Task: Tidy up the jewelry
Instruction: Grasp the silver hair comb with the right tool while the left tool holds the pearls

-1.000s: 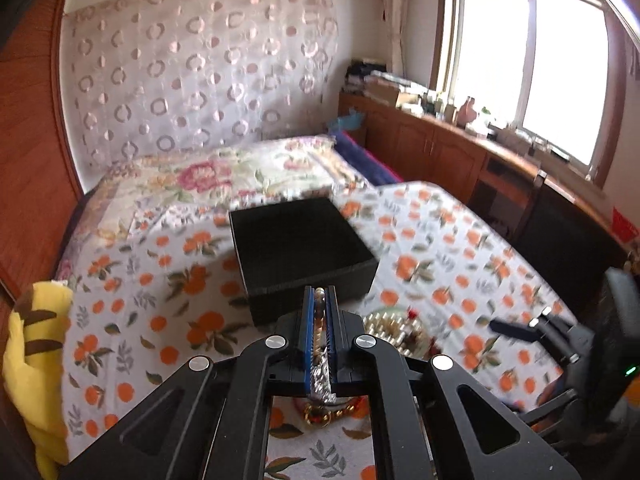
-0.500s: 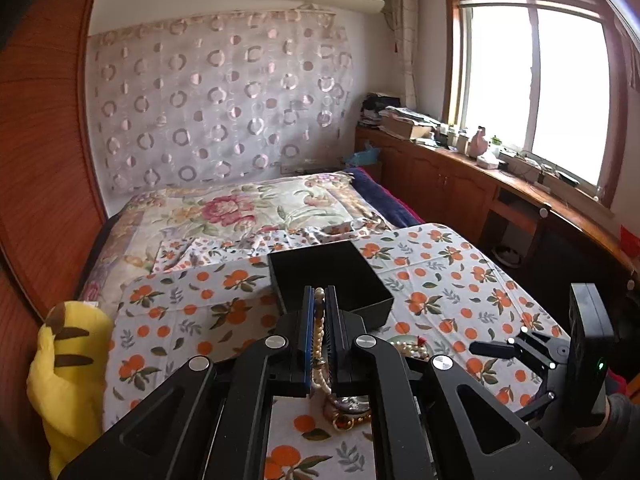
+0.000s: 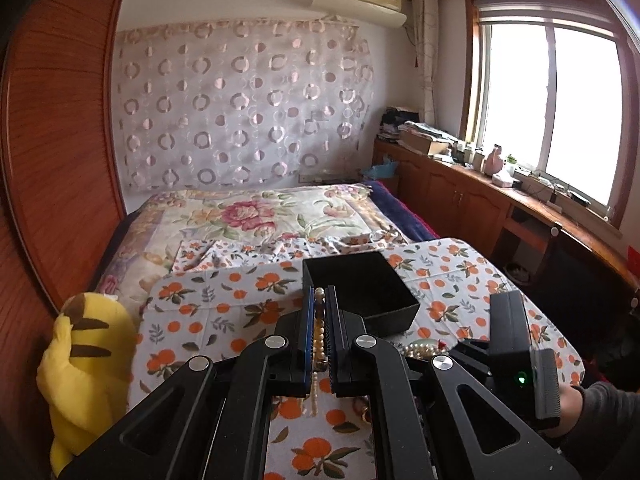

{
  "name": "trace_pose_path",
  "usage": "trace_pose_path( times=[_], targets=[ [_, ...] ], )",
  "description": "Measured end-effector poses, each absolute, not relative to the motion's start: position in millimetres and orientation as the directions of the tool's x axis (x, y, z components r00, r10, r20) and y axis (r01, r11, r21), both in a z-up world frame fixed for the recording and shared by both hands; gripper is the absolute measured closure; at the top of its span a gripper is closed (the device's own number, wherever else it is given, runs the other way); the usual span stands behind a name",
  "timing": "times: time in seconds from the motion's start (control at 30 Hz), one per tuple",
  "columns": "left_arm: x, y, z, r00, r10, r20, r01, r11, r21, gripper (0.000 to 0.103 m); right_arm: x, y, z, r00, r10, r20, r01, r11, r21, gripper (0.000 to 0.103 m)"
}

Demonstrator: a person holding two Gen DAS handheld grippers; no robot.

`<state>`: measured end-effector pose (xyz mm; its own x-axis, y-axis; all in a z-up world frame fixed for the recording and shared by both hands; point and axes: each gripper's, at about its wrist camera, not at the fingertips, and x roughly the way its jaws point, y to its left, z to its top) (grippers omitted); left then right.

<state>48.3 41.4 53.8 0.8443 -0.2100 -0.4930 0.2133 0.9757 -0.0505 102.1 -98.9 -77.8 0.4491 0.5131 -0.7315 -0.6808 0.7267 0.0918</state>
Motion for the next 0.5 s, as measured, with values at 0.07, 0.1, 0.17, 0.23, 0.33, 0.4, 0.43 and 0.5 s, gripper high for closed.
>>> trace_pose_path(
  times=[0.07,0.1,0.17,0.23,0.33,0.4,0.43,0.5],
  targets=[
    [48,43,47,0.84,-0.206,-0.503,0.206,0.977,-0.056,0.099,106,-96,-80,0.452,0.497,-0.741,-0.679,0.73,0.075,0.025],
    [49,44,44,0.837,-0.207,-0.507,0.204,0.977,-0.062,0.099,107,-94,-81,0.456,0.49,-0.743,-0.68,0.731,0.065,0.025],
    [49,46,37,0.83,-0.209,-0.518,0.199,0.977,-0.076,0.099,110,-93,-83,0.462,0.478,-0.747,-0.679,0.732,0.048,0.025],
    [49,47,32,0.823,-0.213,-0.526,0.198,0.976,-0.086,0.099,111,-91,-86,0.461,0.47,-0.753,-0.682,0.73,0.039,0.026],
    [50,48,25,0.817,-0.217,-0.535,0.197,0.976,-0.094,0.099,106,-87,-89,0.481,0.441,-0.758,-0.689,0.725,-0.015,0.035],
    [50,48,23,0.815,-0.217,-0.538,0.197,0.976,-0.096,0.099,106,-89,-88,0.485,0.444,-0.754,-0.687,0.727,-0.014,0.045],
    [50,48,23,0.815,-0.217,-0.538,0.196,0.976,-0.097,0.099,107,-90,-87,0.477,0.454,-0.753,-0.69,0.724,0.0,0.045],
    [51,48,23,0.815,-0.218,-0.538,0.197,0.976,-0.097,0.098,105,-94,-87,0.469,0.466,-0.75,-0.693,0.721,0.014,0.045]
  ],
)
